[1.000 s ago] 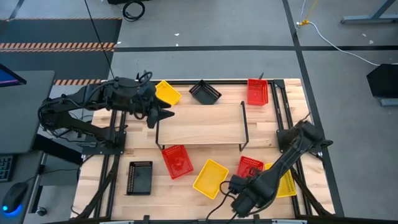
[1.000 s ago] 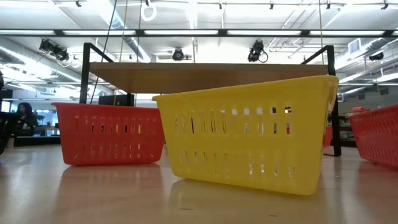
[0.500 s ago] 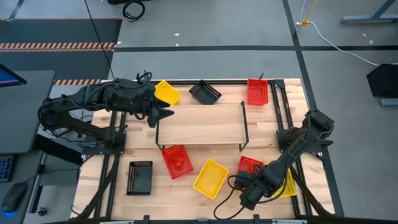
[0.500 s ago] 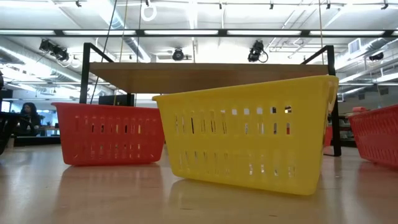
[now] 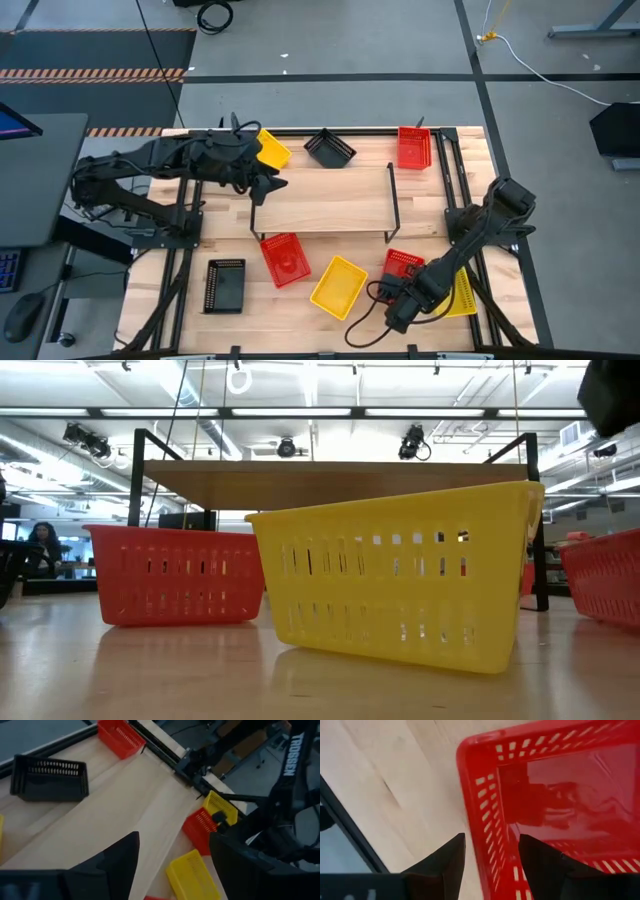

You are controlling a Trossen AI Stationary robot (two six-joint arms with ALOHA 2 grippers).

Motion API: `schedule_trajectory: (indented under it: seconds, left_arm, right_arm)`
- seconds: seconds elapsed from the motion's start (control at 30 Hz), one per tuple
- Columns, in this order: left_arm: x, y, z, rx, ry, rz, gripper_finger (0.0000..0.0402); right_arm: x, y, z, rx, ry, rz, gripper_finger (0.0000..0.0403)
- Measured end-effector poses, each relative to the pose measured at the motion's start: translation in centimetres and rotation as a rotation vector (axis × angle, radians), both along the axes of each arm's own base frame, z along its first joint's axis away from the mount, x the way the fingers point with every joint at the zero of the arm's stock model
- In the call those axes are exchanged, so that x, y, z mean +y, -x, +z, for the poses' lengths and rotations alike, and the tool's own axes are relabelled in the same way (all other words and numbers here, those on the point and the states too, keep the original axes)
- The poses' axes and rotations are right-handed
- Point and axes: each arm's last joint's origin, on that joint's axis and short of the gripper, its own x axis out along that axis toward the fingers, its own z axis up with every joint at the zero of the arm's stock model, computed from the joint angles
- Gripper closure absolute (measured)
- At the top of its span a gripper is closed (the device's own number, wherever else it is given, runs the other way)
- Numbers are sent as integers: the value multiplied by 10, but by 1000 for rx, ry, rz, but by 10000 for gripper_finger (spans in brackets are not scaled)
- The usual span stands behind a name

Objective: Stack baskets on shelf by color
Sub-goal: Put the bottom right red basket on the shelf

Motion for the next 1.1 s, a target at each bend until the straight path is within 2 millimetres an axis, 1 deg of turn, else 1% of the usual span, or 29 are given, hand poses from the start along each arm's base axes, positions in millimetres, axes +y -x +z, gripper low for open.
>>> schedule_trajectory:
  seconds: [0.1, 0.2, 0.3, 0.4, 0.53, 0.67, 0.7, 0.73, 0.87, 0.93, 1.1]
  left_arm:
    - [0, -1, -1, 6, 2, -3, 158]
    - [0, -2, -1, 5, 5, -1, 158]
    - [0, -2, -1, 2, 21, 10, 160]
    - [0, -2, -1, 1, 27, 13, 165]
    - [0, -2, -1, -4, 30, 15, 170]
    - [0, -2, -1, -5, 36, 18, 170]
    - [0, -2, -1, -5, 35, 18, 171]
    - [0, -2, -1, -5, 35, 19, 172]
    - [0, -2, -1, -2, 35, 18, 175]
    - [0, -2, -1, -2, 35, 18, 175]
    - [0, -2, -1, -2, 34, 18, 176]
  right_arm:
    - [5, -2, -13, -44, -55, 11, 220]
    - [10, -4, -27, -52, -106, 42, 224]
    - [12, -6, -29, -26, -133, 47, 229]
    - [11, -6, -28, -26, -128, 44, 243]
    - [9, -5, -26, -9, -135, 51, 291]
    - [11, -5, -18, 7, -141, 64, 365]
    - [12, -7, -13, 0, -138, 72, 381]
    - [13, -8, -7, -15, -134, 85, 390]
    - [16, -16, 23, -54, -93, 145, 391]
    - [17, -22, 44, -65, -80, 183, 396]
    - [20, -30, 108, -122, -41, 269, 398]
